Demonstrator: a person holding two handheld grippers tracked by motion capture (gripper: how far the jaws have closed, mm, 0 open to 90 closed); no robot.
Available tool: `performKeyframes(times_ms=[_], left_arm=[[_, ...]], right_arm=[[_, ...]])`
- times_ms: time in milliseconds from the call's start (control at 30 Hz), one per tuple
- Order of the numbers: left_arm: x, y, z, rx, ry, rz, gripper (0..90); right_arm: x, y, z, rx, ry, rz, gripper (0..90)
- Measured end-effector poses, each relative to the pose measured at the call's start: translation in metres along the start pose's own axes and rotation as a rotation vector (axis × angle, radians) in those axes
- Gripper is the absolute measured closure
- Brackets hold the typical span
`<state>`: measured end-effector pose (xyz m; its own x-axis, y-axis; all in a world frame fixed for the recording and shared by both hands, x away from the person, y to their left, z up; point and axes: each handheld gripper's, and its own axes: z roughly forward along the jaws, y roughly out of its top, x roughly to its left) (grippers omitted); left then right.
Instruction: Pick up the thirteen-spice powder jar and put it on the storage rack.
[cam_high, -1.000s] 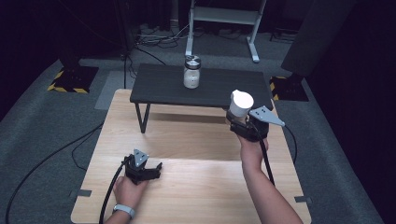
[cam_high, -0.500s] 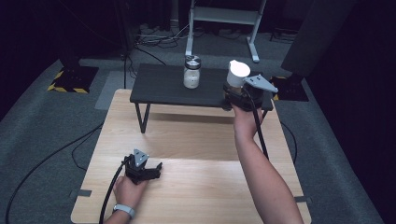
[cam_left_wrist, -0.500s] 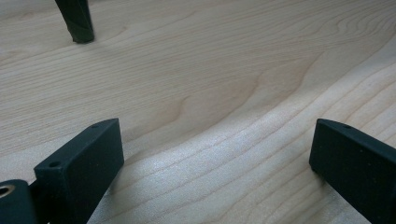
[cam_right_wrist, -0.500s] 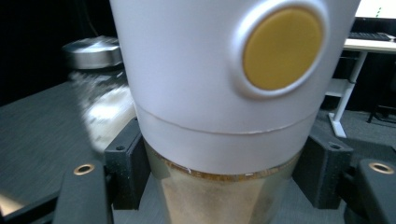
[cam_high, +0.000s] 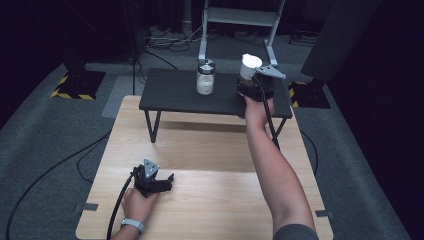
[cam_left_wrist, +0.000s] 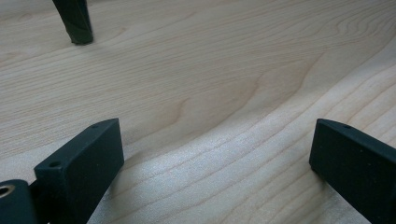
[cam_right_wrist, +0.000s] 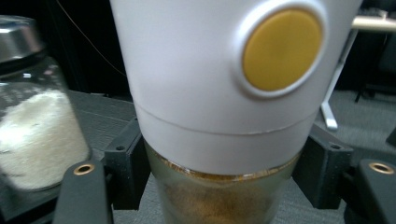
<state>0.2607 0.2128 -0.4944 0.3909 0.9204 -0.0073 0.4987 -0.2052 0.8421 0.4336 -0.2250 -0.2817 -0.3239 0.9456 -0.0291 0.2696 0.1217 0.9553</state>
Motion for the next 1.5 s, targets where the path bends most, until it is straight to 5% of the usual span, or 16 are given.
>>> performKeyframes(times_ms=[233,433,867,1200,1500], left_arm=[[0.000,0.000,0.000,0.000,0.000,0.000,2.7],[0.000,0.000,0.000,0.000,0.000,0.002,2.8],[0.000,0.000,0.000,0.000,0.000,0.003,2.7],[0.000,-0.001,-0.001,-0.002,-0.002,0.004,2.8],[-0.002,-0.002,-0.002,-0.002,0.001,0.003,2.8]], right_arm=[[0.000,-0.002,0.003,0.007,-0.005,0.000,28.9],[0.005,-0.011,-0.009,-0.030,-0.023,-0.028,15.7],[-0.011,-0.045,-0.075,-0.087,0.036,0.025,9.4],[-0.026,-0.103,-0.110,-0.080,0.076,0.036,8.9],[-0.043,-0.169,-0.130,-0.012,0.091,-0.004,7.2]])
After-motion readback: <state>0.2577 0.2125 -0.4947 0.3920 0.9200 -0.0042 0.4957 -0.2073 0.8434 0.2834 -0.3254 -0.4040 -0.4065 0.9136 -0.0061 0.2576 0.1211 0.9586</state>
